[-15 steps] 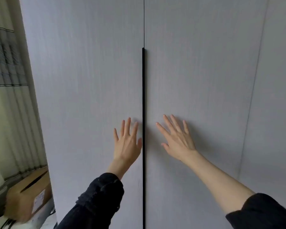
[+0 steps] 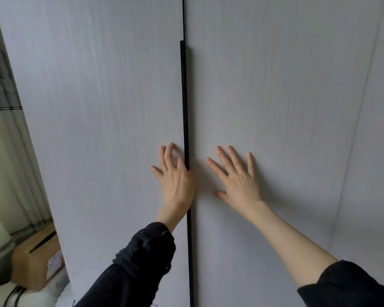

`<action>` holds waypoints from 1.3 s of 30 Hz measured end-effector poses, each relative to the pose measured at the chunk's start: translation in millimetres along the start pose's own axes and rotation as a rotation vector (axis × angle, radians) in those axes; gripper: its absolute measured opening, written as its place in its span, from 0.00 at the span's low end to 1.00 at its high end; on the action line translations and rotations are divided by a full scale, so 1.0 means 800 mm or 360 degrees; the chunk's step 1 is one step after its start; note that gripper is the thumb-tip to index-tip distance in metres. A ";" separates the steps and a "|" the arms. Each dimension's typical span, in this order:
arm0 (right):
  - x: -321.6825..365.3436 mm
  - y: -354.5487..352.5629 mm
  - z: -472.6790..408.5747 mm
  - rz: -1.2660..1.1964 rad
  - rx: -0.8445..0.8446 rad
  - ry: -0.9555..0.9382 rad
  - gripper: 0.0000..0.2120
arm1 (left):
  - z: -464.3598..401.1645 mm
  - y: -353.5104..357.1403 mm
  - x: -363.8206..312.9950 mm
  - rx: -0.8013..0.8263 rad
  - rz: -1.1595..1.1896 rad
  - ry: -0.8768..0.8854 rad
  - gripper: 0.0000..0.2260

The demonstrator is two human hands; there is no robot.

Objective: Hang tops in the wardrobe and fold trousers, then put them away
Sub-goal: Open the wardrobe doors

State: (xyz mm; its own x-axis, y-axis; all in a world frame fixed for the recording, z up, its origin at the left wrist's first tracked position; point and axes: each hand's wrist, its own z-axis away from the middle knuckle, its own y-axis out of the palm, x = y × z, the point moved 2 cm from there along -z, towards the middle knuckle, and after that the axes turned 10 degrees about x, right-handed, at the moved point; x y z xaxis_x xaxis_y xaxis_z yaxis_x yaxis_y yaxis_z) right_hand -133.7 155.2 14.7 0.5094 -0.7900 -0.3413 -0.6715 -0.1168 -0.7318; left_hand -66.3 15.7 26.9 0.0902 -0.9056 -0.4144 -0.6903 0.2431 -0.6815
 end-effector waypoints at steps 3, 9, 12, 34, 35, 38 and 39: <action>-0.006 -0.004 0.004 -0.0070 0.0155 -0.0073 0.45 | 0.020 -0.016 -0.007 -0.0054 0.0053 0.0042 0.14; 0.052 -0.032 0.042 -0.1369 0.0601 -0.0117 0.26 | 0.093 -0.076 -0.005 -0.0115 0.0245 0.0182 0.14; 0.110 -0.058 0.084 -0.2227 0.0839 -0.0140 0.21 | 0.129 -0.107 -0.001 -0.0137 0.0184 0.0233 0.14; 0.330 -0.225 0.183 -0.2153 0.1217 -0.0897 0.28 | 0.323 -0.329 0.149 -0.0025 0.0260 -0.0154 0.14; 0.347 -0.231 0.183 -0.2097 0.1232 -0.0925 0.29 | 0.330 -0.339 0.161 -0.0046 0.0251 -0.0211 0.14; 0.392 -0.250 0.180 -0.1906 0.1201 -0.1040 0.29 | 0.350 -0.374 0.191 -0.0054 0.0305 -0.0333 0.25; 0.401 -0.253 0.179 -0.1866 0.1186 -0.1057 0.29 | 0.357 -0.381 0.196 -0.0060 0.0301 -0.0369 0.29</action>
State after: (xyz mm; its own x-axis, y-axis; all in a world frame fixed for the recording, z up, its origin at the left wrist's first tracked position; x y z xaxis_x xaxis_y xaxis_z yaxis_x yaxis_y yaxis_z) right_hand 242.8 11.3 -30.8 0.8180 -0.0469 0.5733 0.5745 0.0166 -0.8183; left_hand 363.1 -101.5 -2.8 0.1160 -0.7410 -0.6614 -0.7362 0.3829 -0.5580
